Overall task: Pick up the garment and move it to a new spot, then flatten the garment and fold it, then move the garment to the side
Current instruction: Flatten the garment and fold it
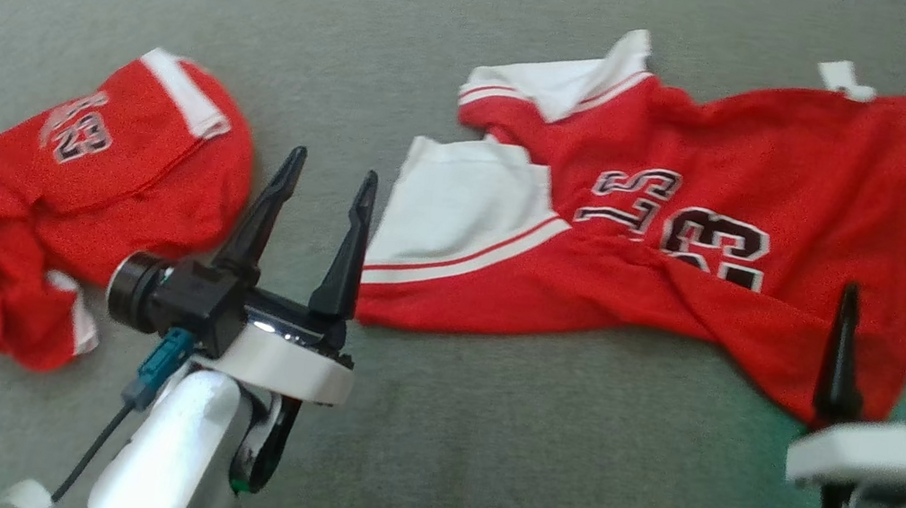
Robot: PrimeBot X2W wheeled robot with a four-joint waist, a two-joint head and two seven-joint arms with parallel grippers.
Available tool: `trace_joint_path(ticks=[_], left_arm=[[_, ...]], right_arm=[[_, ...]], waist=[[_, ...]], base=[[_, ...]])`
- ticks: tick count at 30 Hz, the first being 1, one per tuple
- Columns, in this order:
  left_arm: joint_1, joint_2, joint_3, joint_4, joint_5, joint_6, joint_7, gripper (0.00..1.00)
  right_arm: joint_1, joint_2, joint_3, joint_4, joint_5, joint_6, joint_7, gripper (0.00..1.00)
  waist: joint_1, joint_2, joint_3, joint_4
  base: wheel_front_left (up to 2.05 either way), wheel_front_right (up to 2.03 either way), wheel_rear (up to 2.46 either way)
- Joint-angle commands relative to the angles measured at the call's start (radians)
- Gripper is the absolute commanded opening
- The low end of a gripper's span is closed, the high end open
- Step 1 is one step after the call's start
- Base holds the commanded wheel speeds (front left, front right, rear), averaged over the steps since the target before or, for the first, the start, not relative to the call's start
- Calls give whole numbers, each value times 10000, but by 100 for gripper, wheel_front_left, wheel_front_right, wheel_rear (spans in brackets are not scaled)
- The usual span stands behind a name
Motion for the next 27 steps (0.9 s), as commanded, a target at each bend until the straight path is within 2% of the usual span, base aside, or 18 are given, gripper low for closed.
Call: trace_joint_path(ticks=[1,6,13,21,27], left_arm=[[-72,64,418,-261,126,-12,-80,100],[3,71,680,-130,215,-138,-80,100],[-528,261,647,614,498,-432,-37,100],[-2246,740,293,2380,809,-745,1624,100],[-3473,1199,321,3780,1028,-606,2797,100]], right_arm=[[-4,73,269,-502,33,-7,-106,100],[978,116,713,-1061,553,-7,-107,100],[1043,120,859,-1567,1083,-7,-108,100],[920,121,901,-1654,1756,-7,-108,100],[745,121,1183,-1689,1985,-7,-108,100]], waist=[[1,0,-205,-416],[1,0,-248,-905],[1,0,166,-1407],[1,0,1028,-1938],[1,0,1432,-2353]], base=[[0,0,0],[0,0,0],[0,0,0],[0,0,0],[0,0,0]])
